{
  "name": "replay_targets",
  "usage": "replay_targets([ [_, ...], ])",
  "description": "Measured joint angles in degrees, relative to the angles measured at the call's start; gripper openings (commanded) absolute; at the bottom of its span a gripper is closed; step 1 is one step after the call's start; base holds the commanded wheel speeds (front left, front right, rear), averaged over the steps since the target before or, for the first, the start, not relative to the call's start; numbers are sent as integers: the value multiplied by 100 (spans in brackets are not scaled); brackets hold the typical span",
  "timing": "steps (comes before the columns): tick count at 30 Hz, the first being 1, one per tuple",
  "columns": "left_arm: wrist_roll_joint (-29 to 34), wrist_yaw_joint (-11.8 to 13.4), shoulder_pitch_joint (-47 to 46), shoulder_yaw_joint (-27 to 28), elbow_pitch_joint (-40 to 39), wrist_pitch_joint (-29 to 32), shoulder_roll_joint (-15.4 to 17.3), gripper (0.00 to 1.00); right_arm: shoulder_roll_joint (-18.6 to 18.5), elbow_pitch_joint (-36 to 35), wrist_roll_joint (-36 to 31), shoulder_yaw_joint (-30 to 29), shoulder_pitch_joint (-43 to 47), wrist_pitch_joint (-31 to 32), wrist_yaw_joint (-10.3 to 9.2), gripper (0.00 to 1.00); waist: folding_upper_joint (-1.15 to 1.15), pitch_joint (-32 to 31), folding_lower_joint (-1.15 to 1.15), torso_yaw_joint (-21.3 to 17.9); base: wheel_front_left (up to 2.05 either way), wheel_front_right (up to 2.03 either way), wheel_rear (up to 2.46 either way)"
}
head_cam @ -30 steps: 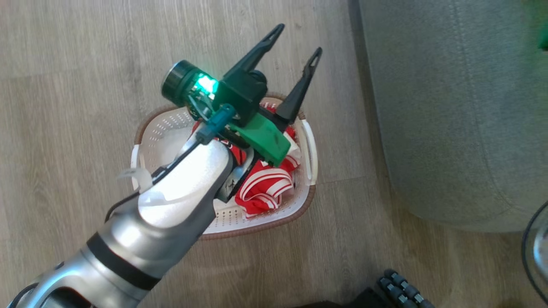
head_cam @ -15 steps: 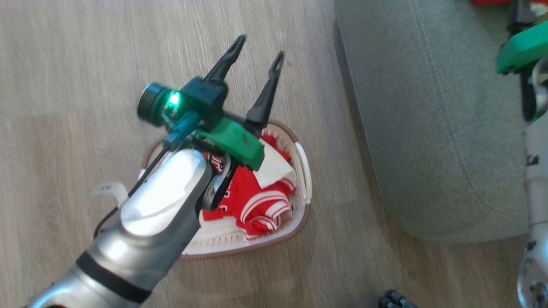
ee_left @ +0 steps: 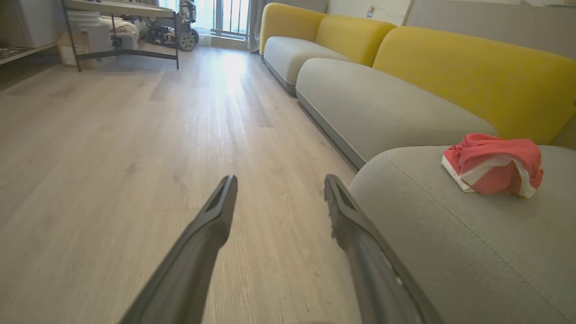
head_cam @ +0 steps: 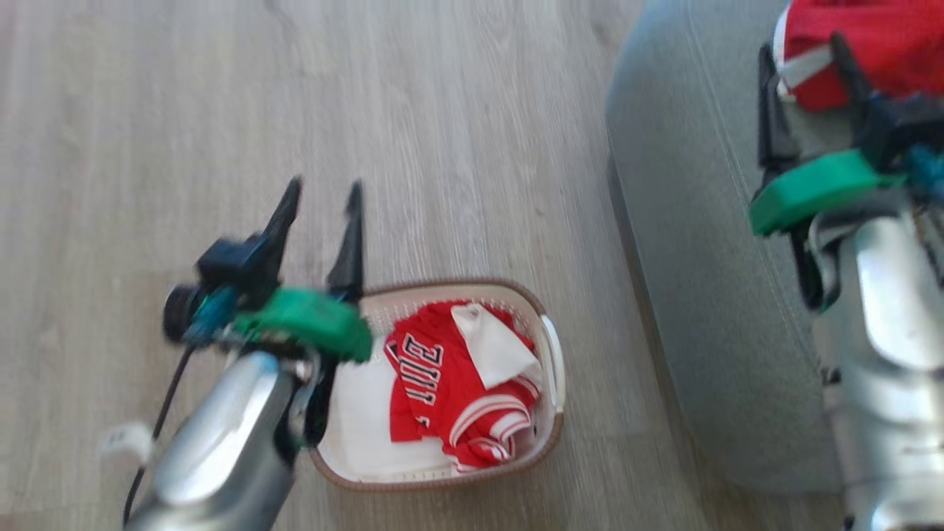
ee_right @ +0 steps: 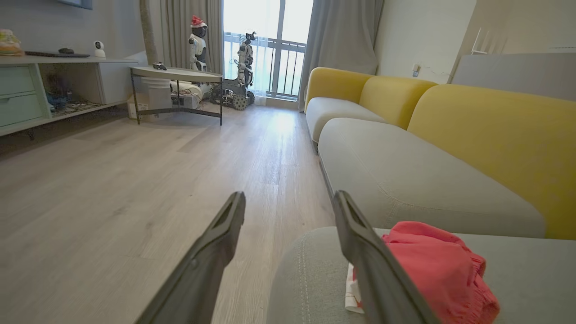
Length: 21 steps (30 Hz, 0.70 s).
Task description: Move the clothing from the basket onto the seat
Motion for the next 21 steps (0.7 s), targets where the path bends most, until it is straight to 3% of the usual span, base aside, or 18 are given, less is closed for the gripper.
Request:
replay_targets([
  [12, 488, 149, 1953, 1305, -711, 1, 1, 100, 320, -962, -108, -51, 1667, 0, 0, 100, 0, -743, 0, 327, 0, 0, 0],
  [21, 824, 38, 2954, 1879, -1093, 1, -170, 100, 333, -1539, 637, 252, 2871, 0, 0, 100, 0, -1107, 0, 431, 0, 0, 0],
])
